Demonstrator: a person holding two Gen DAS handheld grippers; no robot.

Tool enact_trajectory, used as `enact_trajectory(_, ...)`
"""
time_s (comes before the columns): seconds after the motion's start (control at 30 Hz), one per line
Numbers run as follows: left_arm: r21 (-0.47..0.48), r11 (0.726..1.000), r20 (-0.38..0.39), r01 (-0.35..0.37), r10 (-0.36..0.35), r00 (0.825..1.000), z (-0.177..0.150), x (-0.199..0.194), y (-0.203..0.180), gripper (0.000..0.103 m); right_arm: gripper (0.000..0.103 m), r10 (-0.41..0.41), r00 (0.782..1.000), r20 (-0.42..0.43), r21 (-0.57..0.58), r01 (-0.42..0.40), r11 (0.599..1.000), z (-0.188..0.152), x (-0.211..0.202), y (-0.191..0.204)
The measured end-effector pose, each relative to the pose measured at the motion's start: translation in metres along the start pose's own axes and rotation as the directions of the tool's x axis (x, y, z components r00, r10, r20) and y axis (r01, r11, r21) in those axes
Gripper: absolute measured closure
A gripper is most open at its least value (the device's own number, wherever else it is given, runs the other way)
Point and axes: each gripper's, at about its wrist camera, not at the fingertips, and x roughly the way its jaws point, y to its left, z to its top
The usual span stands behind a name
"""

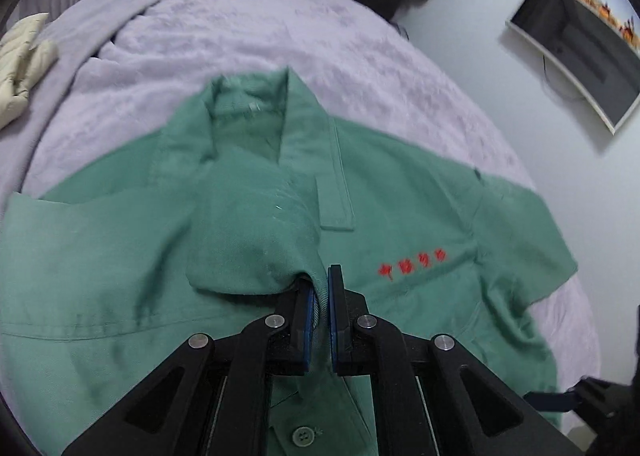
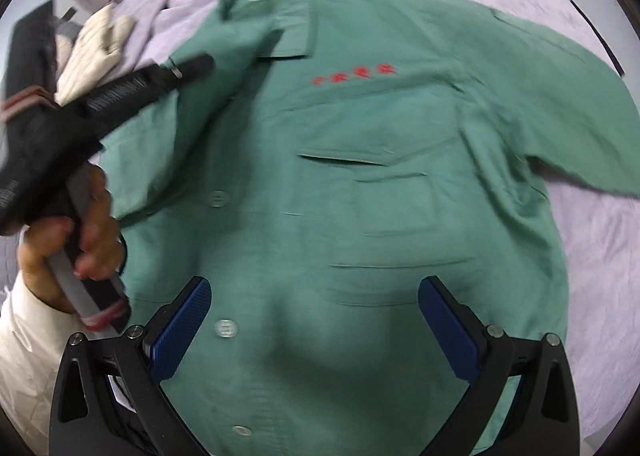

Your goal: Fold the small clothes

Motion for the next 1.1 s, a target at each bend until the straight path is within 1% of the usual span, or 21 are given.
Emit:
enact_trajectory(0.1,0.054,0.996,-0.058,-0.064,0.068,0.996,-0.022,0.018,-0.011,0.096,0.000,-0.006,1.000,-0.014,0.036,0.007,0.999,0.001,0.005,-0.014)
enact_trajectory(0.17,0.064,0.993,-0.065,-0.098,0.102,0.993,-0.025,0.015,-0.011,0.077,0.000,-0.015,1.000,-0.004,0.041,0.015,0.999,0.003,0.003,-0.019)
enact_trajectory(0.23,0.056,0.989,-0.055,-0.134,0.137,0.989,-0.026,0.002,-0.008,0.007,0.000,-0.033,0.999,0.019,0.039,0.032,0.999,0.008,-0.002,-0.017)
enact_trajectory(0.27,0.053,0.984,-0.031,-0.171,0.173,0.984,-0.026,-0.009,-0.007,0.002,0.000,-0.036,0.999,0.030,0.037,0.035,0.999,0.014,-0.002,-0.018)
enact_trajectory(0.3,0.057,0.978,0.006,-0.200,0.200,0.980,-0.026,-0.024,-0.006,0.002,0.000,-0.048,0.998,0.048,0.024,0.047,0.999,0.020,-0.006,-0.012)
enact_trajectory(0.37,0.050,0.981,0.046,-0.185,0.183,0.982,-0.019,-0.052,0.005,0.002,0.000,-0.051,0.996,0.078,-0.010,0.051,0.999,0.035,-0.006,-0.010)
enact_trajectory(0.43,0.023,0.981,0.072,-0.194,0.192,0.979,-0.021,-0.080,0.020,0.002,0.000,-0.055,0.991,0.121,-0.080,0.065,0.995,0.052,-0.007,0.015)
enact_trajectory(0.5,-0.015,0.967,0.092,-0.253,0.254,0.963,-0.019,-0.097,0.043,0.002,0.000,-0.063,0.986,0.156,-0.147,0.086,0.985,0.067,-0.001,0.038)
enact_trajectory(0.57,-0.066,0.939,0.093,-0.339,0.344,0.934,-0.023,-0.111,0.073,0.002,0.000,-0.082,0.978,0.194,-0.238,0.128,0.963,0.077,0.004,0.066)
enact_trajectory(0.63,-0.120,0.890,0.050,-0.440,0.448,0.893,-0.025,-0.110,0.110,0.002,0.000,-0.110,0.962,0.250,-0.346,0.195,0.918,0.081,0.018,0.104)
enact_trajectory(0.67,-0.148,0.861,0.017,-0.487,0.494,0.869,-0.030,-0.109,0.131,0.002,0.000,-0.142,0.949,0.282,-0.404,0.252,0.879,0.085,0.030,0.125)
enact_trajectory(0.73,-0.194,0.821,-0.046,-0.537,0.539,0.841,-0.041,-0.102,0.165,0.002,0.000,-0.193,0.920,0.341,-0.478,0.346,0.807,0.087,0.050,0.151)
enact_trajectory(0.77,-0.212,0.809,-0.083,-0.549,0.545,0.835,-0.048,-0.095,0.178,0.002,0.000,-0.216,0.907,0.363,-0.491,0.383,0.782,0.087,0.056,0.157)
enact_trajectory(0.8,-0.233,0.796,-0.126,-0.559,0.546,0.828,-0.056,-0.088,0.193,0.002,0.000,-0.267,0.877,0.400,-0.497,0.452,0.741,0.092,0.070,0.165)
enact_trajectory(0.83,-0.242,0.790,-0.148,-0.563,0.543,0.827,-0.061,-0.083,0.201,0.002,0.004,-0.304,0.850,0.429,-0.488,0.502,0.714,0.096,0.078,0.167)
enact_trajectory(0.87,-0.247,0.786,-0.170,-0.566,0.540,0.824,-0.067,-0.076,0.206,0.002,0.013,-0.324,0.827,0.460,-0.479,0.538,0.694,0.101,0.086,0.166)
enact_trajectory(0.9,-0.255,0.786,-0.187,-0.563,0.531,0.826,-0.072,-0.071,0.211,0.002,0.053,-0.300,0.848,0.437,-0.484,0.503,0.716,0.106,0.087,0.160)
enact_trajectory(0.93,-0.262,0.788,-0.188,-0.557,0.524,0.831,-0.075,-0.070,0.214,0.002,0.087,-0.268,0.878,0.398,-0.462,0.444,0.768,0.112,0.084,0.150)
enact_trajectory(1.03,-0.243,0.791,-0.172,-0.562,0.535,0.827,-0.078,-0.069,0.213,0.002,0.086,-0.128,0.911,0.392,-0.286,0.252,0.924,0.118,0.050,0.107)
enact_trajectory(1.07,-0.235,0.792,-0.171,-0.563,0.537,0.826,-0.078,-0.069,0.213,0.002,0.086,-0.079,0.918,0.390,-0.201,0.169,0.965,0.117,0.038,0.085)
enact_trajectory(1.1,-0.231,0.795,-0.171,-0.560,0.534,0.828,-0.079,-0.068,0.213,0.002,0.086,-0.054,0.922,0.383,-0.140,0.116,0.983,0.114,0.035,0.070)
